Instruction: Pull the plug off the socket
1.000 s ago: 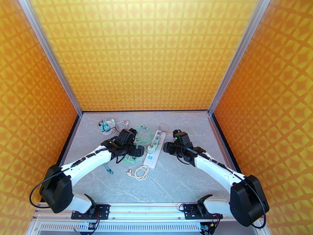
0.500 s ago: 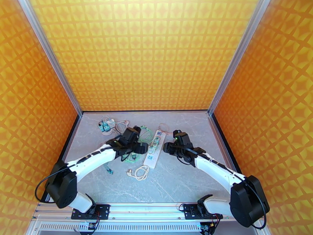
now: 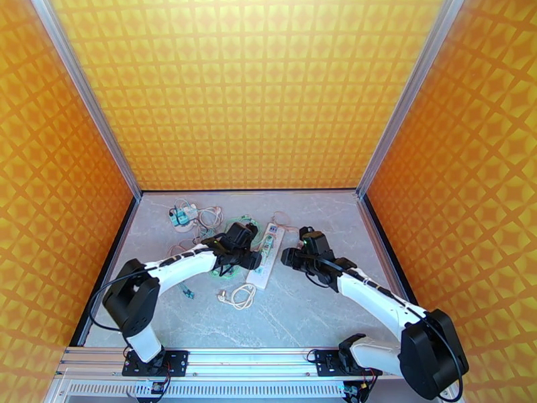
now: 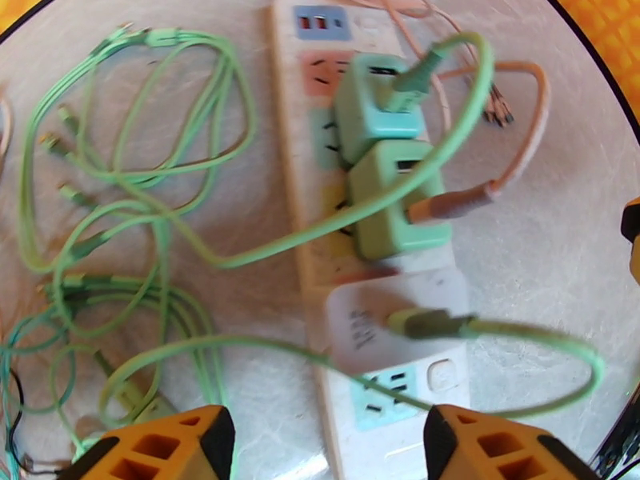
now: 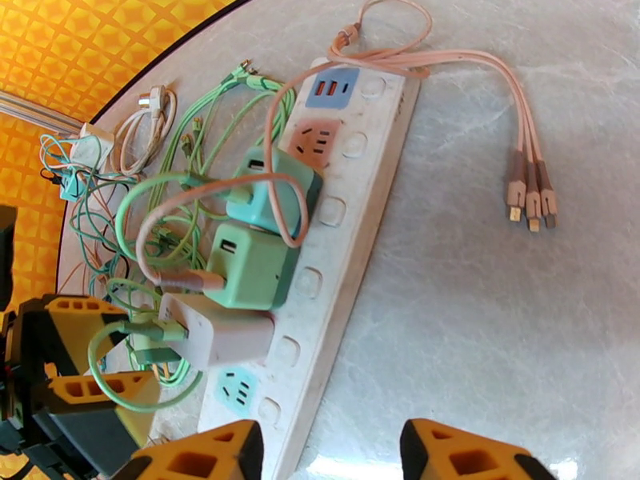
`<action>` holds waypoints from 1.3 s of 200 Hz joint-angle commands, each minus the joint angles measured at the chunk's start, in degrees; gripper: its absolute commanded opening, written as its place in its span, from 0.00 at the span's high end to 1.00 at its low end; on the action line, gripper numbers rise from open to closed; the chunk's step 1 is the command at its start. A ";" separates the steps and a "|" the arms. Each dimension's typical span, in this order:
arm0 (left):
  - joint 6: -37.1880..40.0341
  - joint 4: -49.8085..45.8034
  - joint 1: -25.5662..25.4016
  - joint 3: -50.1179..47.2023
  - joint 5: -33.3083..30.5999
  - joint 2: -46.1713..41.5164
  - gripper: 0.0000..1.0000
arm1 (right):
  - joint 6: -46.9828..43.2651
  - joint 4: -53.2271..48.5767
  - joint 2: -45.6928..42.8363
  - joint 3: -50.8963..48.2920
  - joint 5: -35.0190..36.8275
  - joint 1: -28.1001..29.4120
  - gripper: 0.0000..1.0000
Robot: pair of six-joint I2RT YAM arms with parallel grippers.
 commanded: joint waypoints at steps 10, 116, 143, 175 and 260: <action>3.50 0.33 -0.80 4.02 2.33 2.54 0.34 | 0.75 0.68 -1.86 -1.57 -0.99 -0.23 0.49; 3.27 -1.94 -2.41 10.46 1.61 10.31 0.30 | 1.27 0.70 -2.46 -2.51 -0.81 -0.13 0.49; 2.81 -2.25 -2.41 11.08 0.92 11.91 0.30 | 1.63 0.96 -2.58 -3.02 -0.90 -0.18 0.49; 1.96 -1.77 -2.32 11.80 -0.10 13.77 0.30 | 2.31 2.19 -1.99 -3.35 -1.22 -0.17 0.49; -0.26 -1.39 -2.47 11.30 -0.21 13.20 0.57 | 7.81 14.76 8.97 -4.42 -8.63 0.02 0.66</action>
